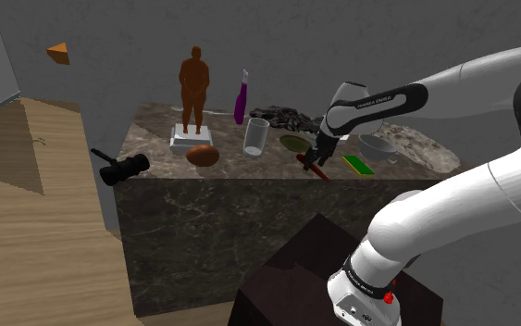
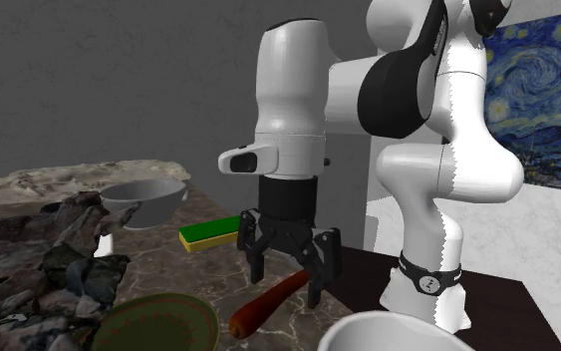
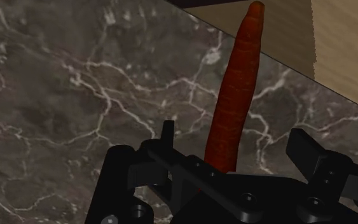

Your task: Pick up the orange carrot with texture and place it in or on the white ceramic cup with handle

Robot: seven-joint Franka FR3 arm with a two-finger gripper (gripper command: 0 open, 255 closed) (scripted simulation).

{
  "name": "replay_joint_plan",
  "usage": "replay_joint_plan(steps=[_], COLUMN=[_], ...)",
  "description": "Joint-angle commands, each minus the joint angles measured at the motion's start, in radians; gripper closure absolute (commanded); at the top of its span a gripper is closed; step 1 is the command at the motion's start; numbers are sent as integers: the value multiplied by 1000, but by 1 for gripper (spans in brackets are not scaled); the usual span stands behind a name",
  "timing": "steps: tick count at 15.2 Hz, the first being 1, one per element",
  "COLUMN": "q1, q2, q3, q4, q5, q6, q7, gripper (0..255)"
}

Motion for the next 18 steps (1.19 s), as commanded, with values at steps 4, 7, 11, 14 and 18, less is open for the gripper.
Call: replay_joint_plan(steps=[4,7,11,14,18], q1=[0,1,-1,0,-3], q2=[0,5,2,-9,-45], q3=[0,-2,-3,3,17], q4=[0,0,1,7,39], q5=[0,0,-1,0,2], q6=[1,5,2,-16,-83], q7=[0,-2,-4,1,6], gripper=[255,255,255,255,255])
